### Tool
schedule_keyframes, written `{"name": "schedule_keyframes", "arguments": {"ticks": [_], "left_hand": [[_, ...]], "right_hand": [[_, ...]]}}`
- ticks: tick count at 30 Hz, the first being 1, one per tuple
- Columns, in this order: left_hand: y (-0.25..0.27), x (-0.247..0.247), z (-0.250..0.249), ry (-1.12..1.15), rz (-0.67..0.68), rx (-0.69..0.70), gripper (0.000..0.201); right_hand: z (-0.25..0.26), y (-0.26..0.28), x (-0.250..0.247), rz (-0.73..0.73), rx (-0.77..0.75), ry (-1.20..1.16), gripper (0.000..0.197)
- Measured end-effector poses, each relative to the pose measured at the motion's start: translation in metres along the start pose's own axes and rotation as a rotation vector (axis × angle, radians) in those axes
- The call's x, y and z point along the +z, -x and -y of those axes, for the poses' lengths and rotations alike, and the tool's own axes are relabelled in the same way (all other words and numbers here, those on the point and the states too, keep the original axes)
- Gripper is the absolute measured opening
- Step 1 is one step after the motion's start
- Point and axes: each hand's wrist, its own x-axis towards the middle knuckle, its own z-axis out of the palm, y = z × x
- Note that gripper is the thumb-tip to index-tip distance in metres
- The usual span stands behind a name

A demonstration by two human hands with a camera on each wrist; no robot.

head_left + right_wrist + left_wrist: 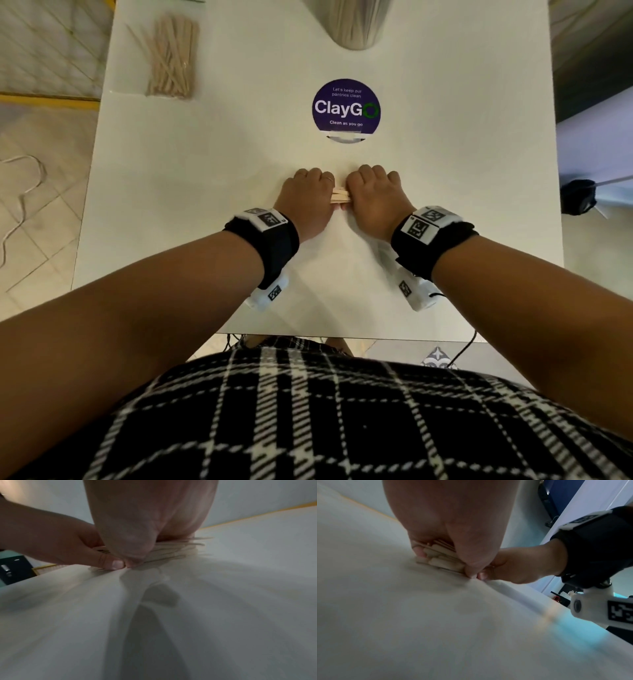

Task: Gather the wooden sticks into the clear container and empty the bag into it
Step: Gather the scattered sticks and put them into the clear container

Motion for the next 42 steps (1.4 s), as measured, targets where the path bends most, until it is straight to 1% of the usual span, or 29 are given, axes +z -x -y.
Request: {"name": "schedule_keyframes", "arguments": {"ticks": [3,4,10,14,15,16,17,18,19,20,21,22,23,24,26,27,28,29,30,31,32,33,35,37,39,40,42], "left_hand": [[-0.003,-0.004,-0.006,-0.078,0.044,0.015,0.028],[-0.003,-0.005,-0.007,-0.098,0.055,0.030,0.028],[-0.003,-0.007,-0.007,-0.169,0.088,0.121,0.027],[-0.007,-0.021,-0.003,-0.244,0.175,0.174,0.030],[-0.008,-0.024,-0.001,-0.245,0.188,0.181,0.029],[-0.010,-0.027,0.004,-0.195,0.191,0.180,0.029],[-0.011,-0.033,0.010,-0.077,0.202,0.175,0.029],[-0.012,-0.041,0.017,0.106,0.221,0.155,0.034],[-0.013,-0.052,0.023,0.332,0.236,0.102,0.042],[-0.014,-0.066,0.027,0.563,0.219,0.026,0.050],[-0.015,-0.079,0.027,0.744,0.159,-0.061,0.052],[-0.017,-0.092,0.024,0.862,0.094,-0.137,0.049],[-0.020,-0.103,0.016,0.929,0.055,-0.181,0.044],[-0.022,-0.113,0.006,0.968,0.042,-0.190,0.042],[-0.021,-0.130,-0.017,1.024,0.033,-0.136,0.043],[-0.019,-0.138,-0.025,1.087,-0.015,-0.118,0.043],[-0.019,-0.144,-0.027,1.201,-0.078,-0.136,0.044],[-0.017,-0.151,-0.025,1.367,-0.135,-0.190,0.047],[-0.018,-0.157,-0.019,1.568,-0.163,-0.252,0.053],[-0.018,-0.159,-0.013,1.770,-0.142,-0.312,0.062],[-0.020,-0.162,-0.007,1.943,-0.075,-0.370,0.070],[-0.021,-0.160,-0.003,2.065,0.019,-0.430,0.073],[-0.022,-0.157,-0.007,2.157,0.165,-0.499,0.071],[-0.021,-0.158,-0.019,2.213,0.229,-0.516,0.063],[-0.023,-0.167,-0.031,2.333,0.225,-0.532,0.060],[-0.023,-0.171,-0.036,2.380,0.204,-0.547,0.058],[-0.030,-0.178,-0.039,2.411,0.167,-0.563,0.050]], "right_hand": [[0.003,0.003,-0.001,0.026,-0.055,0.055,0.017],[0.003,0.003,-0.002,0.030,-0.060,0.063,0.014],[0.008,0.005,-0.001,0.031,-0.071,0.033,0.010],[0.010,0.004,-0.003,0.098,-0.069,0.030,0.016],[0.011,0.003,-0.008,0.120,-0.081,0.029,0.014],[0.010,0.002,-0.014,0.147,-0.085,0.010,0.011],[0.007,0.001,-0.020,0.155,-0.052,-0.019,0.013],[0.000,0.000,-0.028,0.188,-0.001,-0.059,0.016],[-0.007,0.001,-0.038,0.206,0.041,-0.104,0.018],[-0.014,0.003,-0.049,0.227,0.073,-0.143,0.017],[-0.020,0.004,-0.058,0.226,0.083,-0.176,0.016],[-0.024,0.005,-0.068,0.201,0.069,-0.195,0.016],[-0.024,0.004,-0.076,0.170,0.032,-0.214,0.017],[-0.021,0.002,-0.085,0.150,-0.013,-0.242,0.020],[-0.010,-0.006,-0.102,0.143,-0.071,-0.343,0.025],[-0.005,-0.010,-0.115,0.133,-0.064,-0.395,0.024],[-0.003,-0.014,-0.126,0.117,-0.021,-0.451,0.019],[-0.004,-0.016,-0.138,0.077,0.046,-0.530,0.012],[-0.006,-0.017,-0.154,0.028,0.121,-0.639,0.007],[-0.007,-0.016,-0.168,-0.033,0.168,-0.800,0.003],[-0.007,-0.016,-0.187,-0.120,0.181,-0.975,0.007],[-0.007,-0.016,-0.202,-0.205,0.152,-1.147,0.011],[-0.004,-0.020,-0.234,-0.357,0.003,-1.429,0.012],[0.002,-0.027,-0.254,-0.431,-0.107,-1.632,0.015],[0.009,-0.035,-0.258,-0.429,-0.134,-1.717,0.015],[0.013,-0.036,-0.251,-0.413,-0.114,-1.712,0.013],[0.017,-0.040,-0.239,-0.395,-0.028,-1.690,0.004]]}}
